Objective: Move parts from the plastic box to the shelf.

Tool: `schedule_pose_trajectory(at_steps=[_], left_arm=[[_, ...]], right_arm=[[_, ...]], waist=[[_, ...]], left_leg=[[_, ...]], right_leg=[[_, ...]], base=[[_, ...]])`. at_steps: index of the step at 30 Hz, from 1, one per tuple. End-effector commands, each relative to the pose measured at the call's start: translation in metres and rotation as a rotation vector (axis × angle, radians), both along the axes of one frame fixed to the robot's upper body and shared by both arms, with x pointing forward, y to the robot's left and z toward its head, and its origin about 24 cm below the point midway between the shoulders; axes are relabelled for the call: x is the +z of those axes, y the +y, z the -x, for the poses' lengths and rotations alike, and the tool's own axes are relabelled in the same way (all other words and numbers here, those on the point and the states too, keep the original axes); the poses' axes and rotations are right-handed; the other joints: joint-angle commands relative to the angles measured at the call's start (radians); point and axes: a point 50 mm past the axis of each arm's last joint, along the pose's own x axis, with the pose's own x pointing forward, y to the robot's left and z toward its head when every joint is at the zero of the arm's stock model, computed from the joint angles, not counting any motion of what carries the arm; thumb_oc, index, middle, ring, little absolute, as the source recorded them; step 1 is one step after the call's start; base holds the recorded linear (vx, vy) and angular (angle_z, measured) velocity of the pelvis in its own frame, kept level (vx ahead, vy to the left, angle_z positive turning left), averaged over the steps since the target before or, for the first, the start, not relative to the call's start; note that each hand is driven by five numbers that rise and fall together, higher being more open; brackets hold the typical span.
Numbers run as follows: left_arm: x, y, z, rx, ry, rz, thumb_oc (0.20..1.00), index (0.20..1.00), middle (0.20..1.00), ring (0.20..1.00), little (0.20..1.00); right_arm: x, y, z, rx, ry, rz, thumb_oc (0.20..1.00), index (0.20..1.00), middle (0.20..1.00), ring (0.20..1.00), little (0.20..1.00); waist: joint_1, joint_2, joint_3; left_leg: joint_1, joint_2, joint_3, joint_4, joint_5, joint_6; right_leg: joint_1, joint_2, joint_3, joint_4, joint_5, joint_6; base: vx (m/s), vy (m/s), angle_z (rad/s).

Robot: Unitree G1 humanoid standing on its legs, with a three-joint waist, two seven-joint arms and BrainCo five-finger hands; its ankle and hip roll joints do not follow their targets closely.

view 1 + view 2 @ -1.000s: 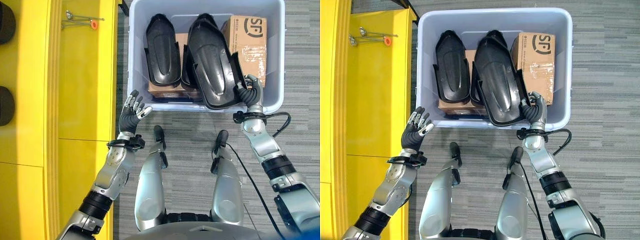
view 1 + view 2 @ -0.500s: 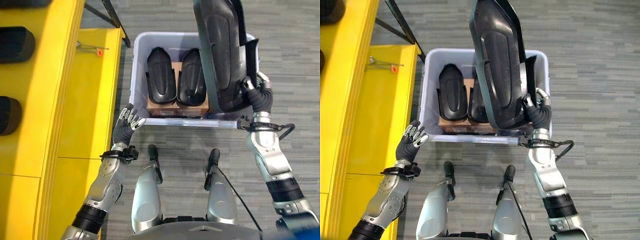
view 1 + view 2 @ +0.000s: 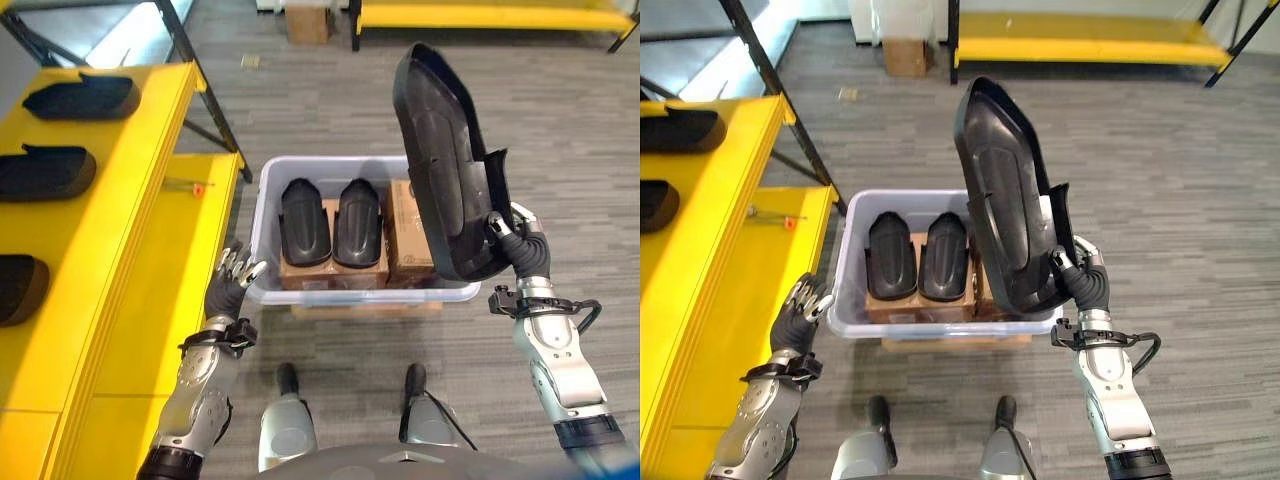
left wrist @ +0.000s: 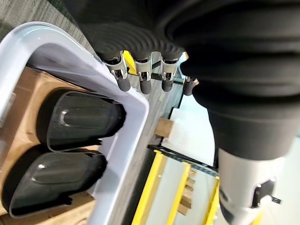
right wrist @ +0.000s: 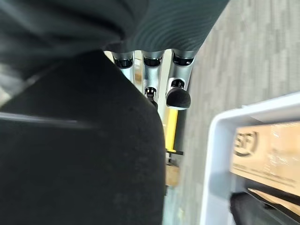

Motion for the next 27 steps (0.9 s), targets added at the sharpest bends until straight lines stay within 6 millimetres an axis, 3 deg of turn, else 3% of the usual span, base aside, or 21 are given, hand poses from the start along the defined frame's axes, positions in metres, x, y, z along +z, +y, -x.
schedule_pose_trajectory(at_steps=[1,3,4,6,7,8,9,11,12,13,15,17,18,21,22,24,25,26,27], left_arm=[[0.005,0.006,0.003,-0.001,-0.036,-0.071,1.000,1.000,1.000,1.000,1.000],[0.003,0.006,0.007,0.003,-0.026,-0.063,1.000,1.000,1.000,1.000,1.000],[0.001,0.006,0.010,0.011,-0.015,-0.054,1.000,1.000,1.000,1.000,1.000],[-0.007,0.004,0.016,0.036,0.018,-0.019,1.000,1.000,1.000,1.000,1.000],[-0.007,0.004,0.016,0.036,0.018,-0.018,1.000,1.000,1.000,1.000,1.000],[-0.008,0.004,0.017,0.041,0.023,-0.016,1.000,1.000,1.000,1.000,1.000],[-0.010,0.003,0.016,0.039,0.031,-0.016,1.000,1.000,1.000,1.000,1.000],[-0.011,0.005,0.016,0.043,0.035,-0.017,1.000,1.000,1.000,1.000,1.000],[-0.011,0.005,0.016,0.043,0.035,-0.017,1.000,1.000,1.000,1.000,1.000],[-0.011,0.005,0.016,0.035,0.032,-0.019,1.000,1.000,1.000,1.000,1.000],[-0.009,0.004,0.015,0.033,0.022,-0.012,1.000,1.000,1.000,1.000,1.000],[-0.009,0.003,0.015,0.030,0.022,-0.011,1.000,1.000,1.000,1.000,1.000],[-0.004,0.002,0.011,0.025,0.002,-0.012,1.000,1.000,1.000,1.000,1.000],[-0.001,0.001,0.008,0.017,-0.015,-0.012,1.000,1.000,1.000,1.000,1.000],[0.002,-0.001,0.006,0.004,-0.027,-0.017,1.000,1.000,1.000,1.000,1.000],[0.003,-0.002,0.005,-0.010,-0.029,-0.021,1.000,1.000,1.000,1.000,1.000],[0.004,-0.003,0.004,-0.017,-0.033,-0.025,1.000,1.000,1.000,1.000,1.000],[0.008,0.000,0.000,-0.016,-0.044,-0.044,1.000,1.000,1.000,1.000,1.000],[0.008,0.000,0.000,-0.015,-0.046,-0.047,1.000,1.000,1.000,1.000,1.000]], right_arm=[[0.043,0.010,-0.007,0.084,-0.215,-0.018,0.200,0.200,0.200,0.200,0.200],[0.043,0.010,-0.007,0.088,-0.214,-0.015,0.200,0.200,0.200,0.200,0.200],[0.044,0.013,-0.009,0.104,-0.213,-0.020,0.200,0.200,0.200,0.200,0.200],[0.049,0.019,-0.016,0.128,-0.231,-0.014,0.200,0.200,0.200,0.200,0.200],[0.049,0.019,-0.016,0.128,-0.232,-0.014,0.200,0.200,0.200,0.200,0.200],[0.050,0.018,-0.017,0.121,-0.232,-0.004,0.200,0.200,0.200,0.200,0.200],[0.052,0.016,-0.017,0.109,-0.238,0.013,0.200,0.200,0.200,0.200,0.200],[0.053,0.015,-0.016,0.096,-0.246,0.030,0.200,0.200,0.200,0.200,0.200],[0.054,0.015,-0.017,0.096,-0.246,0.030,0.200,0.200,0.200,0.200,0.200],[0.052,0.014,-0.014,0.085,-0.246,0.046,0.200,0.200,0.200,0.200,0.200],[0.050,0.014,-0.013,0.087,-0.239,0.034,0.200,0.200,0.200,0.200,0.200],[0.048,0.014,-0.012,0.084,-0.230,0.033,0.200,0.200,0.200,0.200,0.200],[0.046,0.014,-0.011,0.076,-0.223,0.017,0.200,0.200,0.200,0.200,0.200],[0.045,0.012,-0.010,0.056,-0.222,0.019,0.200,0.200,0.200,0.200,0.200],[0.045,0.010,-0.011,0.041,-0.225,0.003,0.200,0.200,0.200,0.200,0.200],[0.045,0.005,-0.009,0.016,-0.226,-0.004,0.200,0.200,0.200,0.200,0.200],[0.045,0.005,-0.008,0.014,-0.224,-0.001,0.200,0.200,0.200,0.200,0.200],[0.045,0.002,-0.007,0.001,-0.224,0.008,0.200,0.200,0.200,0.200,0.200],[0.045,0.001,-0.007,-0.007,-0.223,0.008,0.200,0.200,0.200,0.200,0.200]], waist=[[0.035,0.024,-0.037],[0.041,0.029,-0.039],[0.053,0.037,-0.035],[0.099,0.050,-0.030],[0.098,0.054,-0.031],[0.103,0.050,-0.025],[0.107,0.044,-0.020],[0.106,0.021,-0.010],[0.105,0.021,-0.011],[0.104,0.009,-0.006],[0.102,0.002,-0.007],[0.098,0.002,-0.011],[0.086,0.001,-0.025],[0.074,0.006,-0.039],[0.075,0.016,-0.049],[0.069,0.017,-0.060],[0.074,0.013,-0.056],[0.074,0.000,-0.048],[0.075,-0.002,-0.046]], left_leg=[[0.062,0.112,0.017,-0.021,0.131,-0.050],[0.061,0.128,0.011,-0.027,0.159,-0.057],[0.068,0.148,-0.004,-0.041,0.219,-0.076],[0.043,0.197,-0.031,-0.112,0.418,-0.125],[0.040,0.201,-0.034,-0.114,0.422,-0.126],[0.028,0.204,-0.016,-0.112,0.464,-0.126],[0.005,0.212,0.030,-0.094,0.467,-0.121],[-0.004,0.208,0.096,0.025,0.376,-0.102],[-0.007,0.209,0.094,0.029,0.374,-0.102],[-0.004,0.189,0.089,0.128,0.250,-0.071],[0.017,0.178,0.127,0.219,0.163,-0.047],[0.026,0.172,0.137,0.225,0.125,-0.037],[0.061,0.192,0.202,0.248,0.099,-0.032],[0.090,0.214,0.237,0.216,0.110,-0.043],[0.106,0.209,0.246,0.165,0.093,-0.044],[0.117,0.157,0.270,0.075,0.035,-0.032],[0.113,0.131,0.257,0.072,0.011,-0.018],[0.087,0.106,0.272,0.088,-0.014,-0.005],[0.085,0.099,0.268,0.084,-0.023,-0.004]], right_leg=[[-0.015,-0.047,-0.012,0.252,-0.217,0.021],[-0.008,-0.022,-0.018,0.245,-0.223,0.008],[0.006,0.004,-0.028,0.243,-0.233,-0.005],[0.040,0.055,-0.090,0.216,-0.258,-0.041],[0.039,0.059,-0.092,0.211,-0.254,-0.043],[0.053,0.058,-0.116,0.202,-0.258,-0.049],[0.065,0.061,-0.148,0.181,-0.257,-0.060],[0.067,0.055,-0.194,0.177,-0.269,-0.077],[0.067,0.055,-0.195,0.177,-0.270,-0.077],[0.066,0.042,-0.228,0.170,-0.260,-0.088],[0.059,0.021,-0.291,0.174,-0.253,-0.100],[0.057,0.011,-0.318,0.181,-0.257,-0.100],[0.056,-0.019,-0.390,0.208,-0.252,-0.096],[0.059,-0.052,-0.437,0.238,-0.249,-0.081],[0.055,-0.085,-0.467,0.274,-0.238,-0.065],[0.050,-0.156,-0.495,0.315,-0.198,-0.031],[0.053,-0.178,-0.500,0.323,-0.181,-0.019],[0.077,-0.239,-0.545,0.324,-0.137,0.006],[0.079,-0.250,-0.549,0.320,-0.121,0.017]], base=[[-0.06,-0.194,-0.17],[-0.06,-0.168,-0.06],[-0.12,-0.200,0.06],[-0.18,-0.241,0.18],[-0.14,-0.123,0.39],[-0.11,-0.113,0.73],[-0.14,-0.208,1.04],[-0.17,-0.245,0.96],[-0.23,-0.214,1.01],[-0.19,-0.136,0.91],[-0.20,-0.113,0.72],[-0.10,0.012,1.05],[-0.09,0.072,1.32],[-0.01,0.146,1.06],[0.02,0.233,0.63],[0.06,0.355,1.07],[0.08,0.389,1.76],[0.05,0.287,1.19],[0.05,0.286,1.06]])
